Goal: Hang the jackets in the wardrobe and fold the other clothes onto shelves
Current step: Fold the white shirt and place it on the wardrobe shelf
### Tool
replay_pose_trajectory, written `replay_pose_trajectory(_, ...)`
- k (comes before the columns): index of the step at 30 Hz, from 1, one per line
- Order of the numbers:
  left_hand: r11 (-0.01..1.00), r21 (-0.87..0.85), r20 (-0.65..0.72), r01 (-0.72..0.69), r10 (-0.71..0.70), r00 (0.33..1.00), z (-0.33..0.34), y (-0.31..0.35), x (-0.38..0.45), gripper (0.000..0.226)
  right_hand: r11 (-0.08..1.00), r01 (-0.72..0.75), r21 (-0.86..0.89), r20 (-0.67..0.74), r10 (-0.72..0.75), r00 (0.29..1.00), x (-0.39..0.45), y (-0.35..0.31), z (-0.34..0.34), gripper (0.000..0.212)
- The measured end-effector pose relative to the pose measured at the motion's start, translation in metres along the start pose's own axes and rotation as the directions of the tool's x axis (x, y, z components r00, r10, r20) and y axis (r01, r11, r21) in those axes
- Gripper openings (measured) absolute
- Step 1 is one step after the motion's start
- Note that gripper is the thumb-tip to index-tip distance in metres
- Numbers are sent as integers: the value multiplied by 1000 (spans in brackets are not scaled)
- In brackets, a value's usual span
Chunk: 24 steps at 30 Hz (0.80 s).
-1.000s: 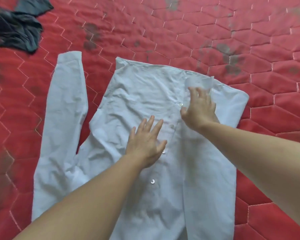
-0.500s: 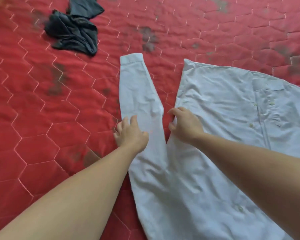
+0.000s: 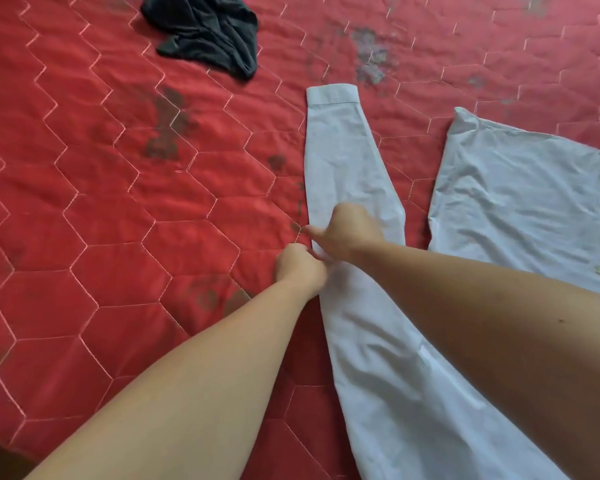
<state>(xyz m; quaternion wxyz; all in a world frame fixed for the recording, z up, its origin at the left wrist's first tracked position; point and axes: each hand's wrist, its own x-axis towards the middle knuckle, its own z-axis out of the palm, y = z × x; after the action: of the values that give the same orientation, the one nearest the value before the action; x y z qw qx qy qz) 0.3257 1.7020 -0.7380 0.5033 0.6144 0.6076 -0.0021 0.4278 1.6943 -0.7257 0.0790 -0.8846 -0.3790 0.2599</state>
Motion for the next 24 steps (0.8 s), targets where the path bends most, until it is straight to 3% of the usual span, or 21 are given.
replay_pose_trajectory(6, 997, -60, -124, -53, 46, 991, 0, -11, 0, 24, 984, 102, -147, 13, -101, 995, 2, -15, 11, 27)
replay_pose_trajectory(11, 998, 26, -88, -53, 55, 995, 3, -5, 1, 24, 971, 46, 235, -89, -26, 996, 0, 5, 14, 25)
replay_pose_trajectory(13, 995, 36, -47, -98, 99, 994, 8, -1, -2, 22, 875, 54, 481, -131, 11, 991, -3, 10, 8, 34)
replay_pose_trajectory(15, 982, 13, -21, -189, 189, 982, 16, 6, -12, 24, 681, -11, 732, -115, 139, 984, -4, 19, -8, 38)
replay_pose_trajectory(17, 954, -14, 38, -299, 299, 953, 29, 18, -25, 34, 467, -102, 878, -36, 278, 960, -2, 36, -27, 28)
replay_pose_trajectory(19, 928, -23, 97, -372, 372, 923, 43, 33, -40, 51, 317, -178, 931, 76, 309, 948, 0, 57, -46, 20)
replay_pose_trajectory(20, 916, -8, 119, -401, 399, 909, 51, 42, -47, 54, 321, -199, 926, 107, 283, 953, 1, 66, -56, 24)
replay_pose_trajectory(21, 904, 21, 149, -426, 419, 896, 61, 50, -53, 55, 416, -219, 883, 124, 243, 962, 5, 75, -65, 34)
replay_pose_trajectory(22, 891, 68, 186, -449, 430, 883, 70, 57, -59, 55, 577, -229, 784, 141, 194, 971, 8, 83, -73, 44)
replay_pose_trajectory(24, 835, 230, 254, -500, 444, 859, 87, 69, -70, 59, 907, -166, 386, 183, 101, 978, 17, 95, -84, 50)
